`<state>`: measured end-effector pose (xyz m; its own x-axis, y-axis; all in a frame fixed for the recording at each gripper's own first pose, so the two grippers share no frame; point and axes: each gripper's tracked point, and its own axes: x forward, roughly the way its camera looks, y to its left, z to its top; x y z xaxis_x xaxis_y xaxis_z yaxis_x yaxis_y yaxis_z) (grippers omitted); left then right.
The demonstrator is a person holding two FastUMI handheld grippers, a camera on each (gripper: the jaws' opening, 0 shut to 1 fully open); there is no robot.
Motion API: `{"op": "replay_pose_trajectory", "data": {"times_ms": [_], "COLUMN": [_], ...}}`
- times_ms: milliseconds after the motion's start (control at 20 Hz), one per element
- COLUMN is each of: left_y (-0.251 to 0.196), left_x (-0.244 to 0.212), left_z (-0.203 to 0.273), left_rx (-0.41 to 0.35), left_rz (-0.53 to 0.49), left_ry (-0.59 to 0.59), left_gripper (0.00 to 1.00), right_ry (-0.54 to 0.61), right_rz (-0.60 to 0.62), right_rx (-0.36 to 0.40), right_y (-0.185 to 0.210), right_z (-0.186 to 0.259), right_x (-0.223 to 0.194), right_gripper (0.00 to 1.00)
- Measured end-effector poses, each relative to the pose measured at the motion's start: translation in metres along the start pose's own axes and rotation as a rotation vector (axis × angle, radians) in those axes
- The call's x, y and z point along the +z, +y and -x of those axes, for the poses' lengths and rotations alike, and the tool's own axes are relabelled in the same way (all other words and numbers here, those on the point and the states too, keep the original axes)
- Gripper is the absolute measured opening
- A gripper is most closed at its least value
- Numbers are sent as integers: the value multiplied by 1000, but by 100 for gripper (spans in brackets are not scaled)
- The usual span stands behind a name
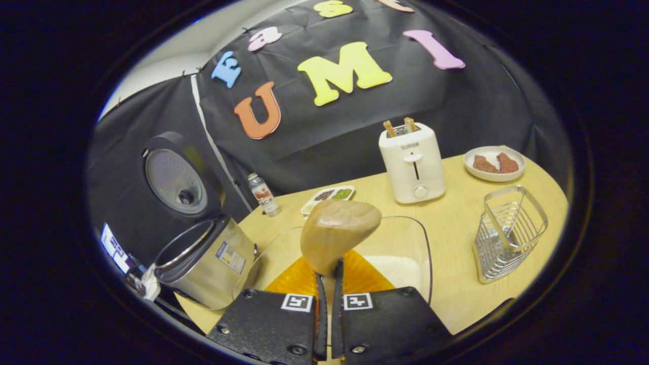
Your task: Close the left gripper, press the button to open the rice cooker; take a wooden spoon from the chopstick holder with the right hand, scoop a spoonful of rice and pour it into the rice cooker, then put the wooden spoon back into the chopstick holder.
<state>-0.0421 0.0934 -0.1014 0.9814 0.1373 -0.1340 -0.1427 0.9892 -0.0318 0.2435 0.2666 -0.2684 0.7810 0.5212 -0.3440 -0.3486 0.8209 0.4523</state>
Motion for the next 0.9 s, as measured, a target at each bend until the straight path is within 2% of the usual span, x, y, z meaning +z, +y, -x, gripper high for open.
{"op": "replay_pose_trajectory", "data": {"times_ms": [200,300,350,400,500,700,750,800,900], "left_y": [2,6,6,6,8,8,6,5,2], "left_x": [0,1,0,0,-1,1,1,2,5], "left_z": [1,3,3,4,5,7,7,8,9], "left_rx": [6,13,14,15,17,17,16,15,10], "left_rz": [-2,-4,-3,0,0,-9,-12,-16,-24], "left_ry": [0,1,2,4,6,7,7,6,4], "left_gripper": [94,94,94,94,94,94,94,94,94], "right_ry": [36,35,37,35,21,-66,-96,-121,-172], "right_rz": [-216,-240,-245,-260,-324,-424,-452,-490,-600], "right_rx": [109,107,109,112,126,143,151,168,218], "right_y": [16,16,15,15,14,-2,-6,-9,-13], "right_z": [-4,-6,-4,-3,2,23,29,37,51], "right_x": [-1,1,1,2,7,30,37,43,56], "right_gripper": [9,9,13,9,8,8,4,8,8]}}
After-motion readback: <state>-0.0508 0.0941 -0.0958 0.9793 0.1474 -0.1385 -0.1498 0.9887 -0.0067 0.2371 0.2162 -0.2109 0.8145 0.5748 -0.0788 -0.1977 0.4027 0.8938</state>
